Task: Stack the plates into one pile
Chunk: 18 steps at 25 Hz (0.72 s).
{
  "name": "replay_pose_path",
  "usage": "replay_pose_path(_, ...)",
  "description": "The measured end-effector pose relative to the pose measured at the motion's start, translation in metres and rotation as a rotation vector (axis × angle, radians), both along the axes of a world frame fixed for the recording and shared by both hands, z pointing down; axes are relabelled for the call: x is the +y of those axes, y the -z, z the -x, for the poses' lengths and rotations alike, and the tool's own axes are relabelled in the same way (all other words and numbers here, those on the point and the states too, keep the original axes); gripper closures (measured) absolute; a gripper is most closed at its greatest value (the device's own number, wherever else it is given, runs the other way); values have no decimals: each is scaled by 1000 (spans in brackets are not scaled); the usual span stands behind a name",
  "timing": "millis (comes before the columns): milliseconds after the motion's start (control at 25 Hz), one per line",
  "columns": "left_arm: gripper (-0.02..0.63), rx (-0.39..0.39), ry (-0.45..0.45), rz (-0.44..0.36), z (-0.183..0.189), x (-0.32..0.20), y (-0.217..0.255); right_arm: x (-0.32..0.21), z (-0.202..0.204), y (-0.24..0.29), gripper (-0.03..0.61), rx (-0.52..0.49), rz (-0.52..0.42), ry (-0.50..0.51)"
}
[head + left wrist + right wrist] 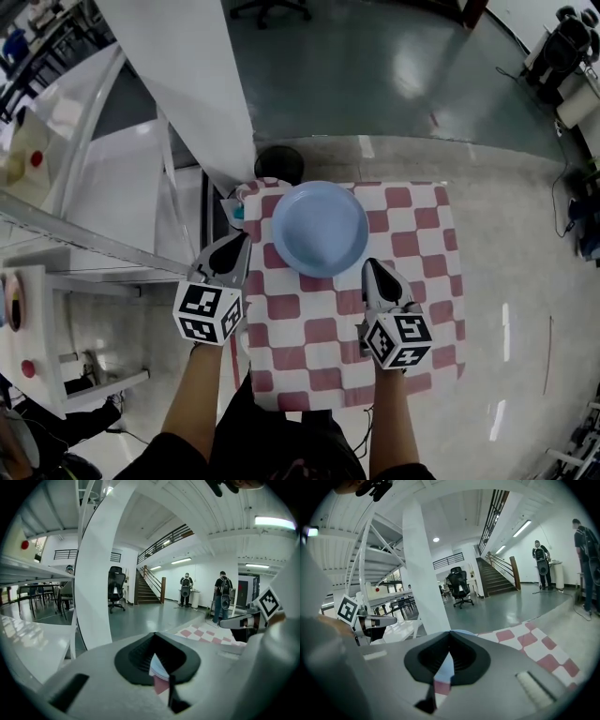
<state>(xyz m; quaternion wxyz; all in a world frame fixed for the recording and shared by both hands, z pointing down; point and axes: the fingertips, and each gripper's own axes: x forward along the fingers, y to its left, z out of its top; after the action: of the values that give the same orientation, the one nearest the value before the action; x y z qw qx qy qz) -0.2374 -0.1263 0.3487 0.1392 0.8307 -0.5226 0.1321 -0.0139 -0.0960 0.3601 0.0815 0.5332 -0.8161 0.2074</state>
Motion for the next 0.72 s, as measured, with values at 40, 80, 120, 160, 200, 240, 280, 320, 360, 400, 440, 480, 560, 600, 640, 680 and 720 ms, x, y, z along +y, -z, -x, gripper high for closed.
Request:
replay_pose_path(40, 614, 3, 4, -4, 0, 4, 4, 2, 0, 6, 574, -2, -8, 0)
replay_pose_path(80, 614, 6, 9, -8, 1, 7, 7, 4, 0, 11, 574, -6, -15, -1)
replay_pose_path(120, 614, 9, 14, -13, 1, 9, 10, 6, -1, 16, 574, -8, -22, -1)
replay_pose_path(160, 614, 9, 17, -17, 2, 10, 13, 7, -1, 20, 574, -10, -27, -1)
replay_pose_path(200, 614, 9, 19, -22, 2, 12, 17, 8, -1, 24, 574, -10, -32, -1)
replay_pose_path(240, 614, 6, 20, -28, 3, 13, 21, 9, -2, 27, 574, -9, -36, 0)
replay_pose_path(280, 614, 3, 20, -36, 3, 15, 25, 10, -2, 30, 574, -9, -40, 0)
replay_pose_path(320, 614, -1, 19, -44, 4, 17, 30, 12, -2, 34, 574, -10, -44, -1)
replay_pose_path(360, 614, -4, 20, -53, 4, 19, 35, 14, -3, 37, 574, -12, -50, -1)
replay_pose_path(400, 614, -8, 20, -63, 4, 21, 40, 15, -3, 41, 574, -15, -57, 0)
replay_pose_path(440, 614, -12, 21, -74, 4, 24, 45, 17, -3, 45, 574, -17, -64, 1)
replay_pose_path(480, 614, -17, 21, -84, 3, 27, 50, 19, -2, 49, 574, -19, -71, 4)
replay_pose_path(560, 614, -27, 23, -101, 4, 35, 58, 24, -1, 55, 574, -21, -82, 12)
replay_pose_path(600, 614, -31, 25, -108, 4, 38, 62, 26, 0, 58, 574, -21, -87, 16)
replay_pose_path(640, 614, -32, 29, -113, 5, 40, 65, 28, 1, 61, 574, -21, -92, 20)
replay_pose_path(680, 614, -31, 33, -118, 5, 42, 68, 29, 1, 64, 574, -20, -97, 23)
replay_pose_path(720, 614, -29, 37, -123, 6, 44, 71, 31, 1, 67, 574, -19, -103, 26)
